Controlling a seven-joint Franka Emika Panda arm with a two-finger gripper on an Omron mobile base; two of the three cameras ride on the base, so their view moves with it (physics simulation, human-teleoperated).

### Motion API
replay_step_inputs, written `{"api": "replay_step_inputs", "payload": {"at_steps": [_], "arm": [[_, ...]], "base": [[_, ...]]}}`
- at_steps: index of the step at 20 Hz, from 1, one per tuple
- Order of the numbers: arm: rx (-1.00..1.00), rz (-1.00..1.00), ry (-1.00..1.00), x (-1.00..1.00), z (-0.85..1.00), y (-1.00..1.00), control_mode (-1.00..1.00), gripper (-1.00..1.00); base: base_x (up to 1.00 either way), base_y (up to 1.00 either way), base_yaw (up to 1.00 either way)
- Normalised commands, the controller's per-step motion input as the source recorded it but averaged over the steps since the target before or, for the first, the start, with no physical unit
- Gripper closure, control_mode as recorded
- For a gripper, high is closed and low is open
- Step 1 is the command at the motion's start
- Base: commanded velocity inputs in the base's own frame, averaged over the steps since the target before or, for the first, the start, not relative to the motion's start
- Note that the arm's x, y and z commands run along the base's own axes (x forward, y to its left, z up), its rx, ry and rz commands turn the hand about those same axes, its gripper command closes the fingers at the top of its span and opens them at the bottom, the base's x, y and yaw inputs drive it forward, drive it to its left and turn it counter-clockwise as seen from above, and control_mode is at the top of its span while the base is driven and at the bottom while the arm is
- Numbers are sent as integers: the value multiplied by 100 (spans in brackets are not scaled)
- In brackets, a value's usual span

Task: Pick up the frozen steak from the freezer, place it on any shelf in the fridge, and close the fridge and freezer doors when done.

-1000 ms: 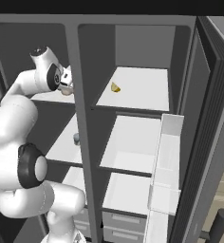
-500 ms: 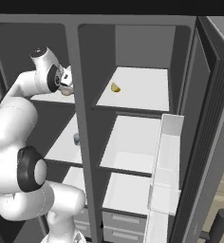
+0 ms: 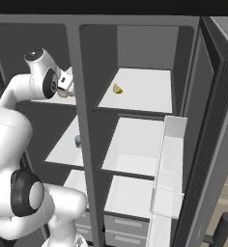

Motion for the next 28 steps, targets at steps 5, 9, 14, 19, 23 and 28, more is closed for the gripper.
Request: {"api": "replay_step_inputs", "payload": {"at_steps": [5,9,14,19,23,28], "arm": [[7,-2,-10,-93,34,10,-100,100],[7,0,-5,-100,39,26,-100,100],[4,0,0,-100,32,17,-100,100],[8,0,0,-100,26,0,-100,100],[11,0,0,-100,9,-25,-100,100],[7,0,0,-100,0,-62,-100,100]], "base": [[0,0,0],[0,0,0],[0,0,0],[0,0,0],[0,0,0],[0,0,0]]}}
